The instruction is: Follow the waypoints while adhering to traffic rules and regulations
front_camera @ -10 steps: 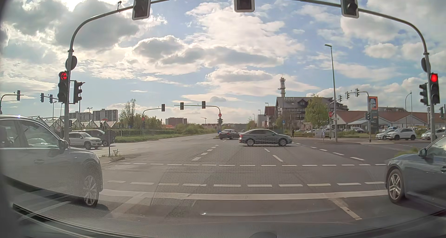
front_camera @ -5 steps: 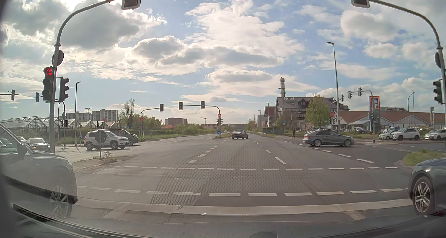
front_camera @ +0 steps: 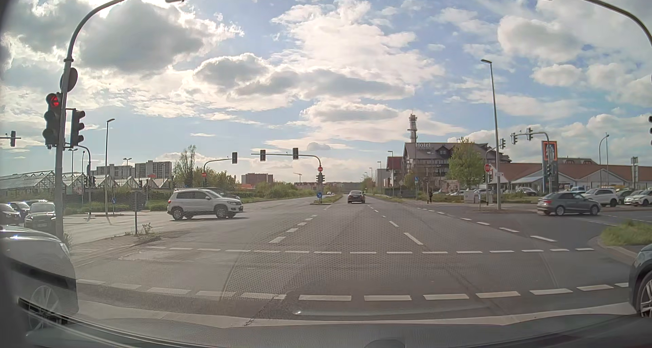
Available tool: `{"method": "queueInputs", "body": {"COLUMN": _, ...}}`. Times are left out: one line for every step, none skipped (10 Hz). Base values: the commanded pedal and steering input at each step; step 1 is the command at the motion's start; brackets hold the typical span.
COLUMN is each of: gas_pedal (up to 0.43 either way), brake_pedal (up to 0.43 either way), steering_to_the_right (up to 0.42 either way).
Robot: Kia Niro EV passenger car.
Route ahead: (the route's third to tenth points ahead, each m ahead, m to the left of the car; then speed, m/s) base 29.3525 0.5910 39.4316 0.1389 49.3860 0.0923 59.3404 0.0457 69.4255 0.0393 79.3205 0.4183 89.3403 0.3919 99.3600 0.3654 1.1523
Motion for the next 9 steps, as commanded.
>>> {"method": "queueInputs", "body": {"gas_pedal": 0.0, "brake_pedal": 0.177, "steering_to_the_right": 0.001}}
{"method": "queueInputs", "body": {"gas_pedal": 0.0, "brake_pedal": 0.177, "steering_to_the_right": 0.001}}
{"method": "queueInputs", "body": {"gas_pedal": 0.0, "brake_pedal": 0.177, "steering_to_the_right": 0.001}}
{"method": "queueInputs", "body": {"gas_pedal": 0.0, "brake_pedal": 0.195, "steering_to_the_right": 0.001}}
{"method": "queueInputs", "body": {"gas_pedal": 0.0, "brake_pedal": 0.195, "steering_to_the_right": 0.001}}
{"method": "queueInputs", "body": {"gas_pedal": 0.0, "brake_pedal": 0.195, "steering_to_the_right": 0.001}}
{"method": "queueInputs", "body": {"gas_pedal": 0.0, "brake_pedal": 0.195, "steering_to_the_right": 0.001}}
{"method": "queueInputs", "body": {"gas_pedal": 0.0, "brake_pedal": 0.189, "steering_to_the_right": 0.001}}
{"method": "queueInputs", "body": {"gas_pedal": 0.0, "brake_pedal": 0.189, "steering_to_the_right": 0.001}}
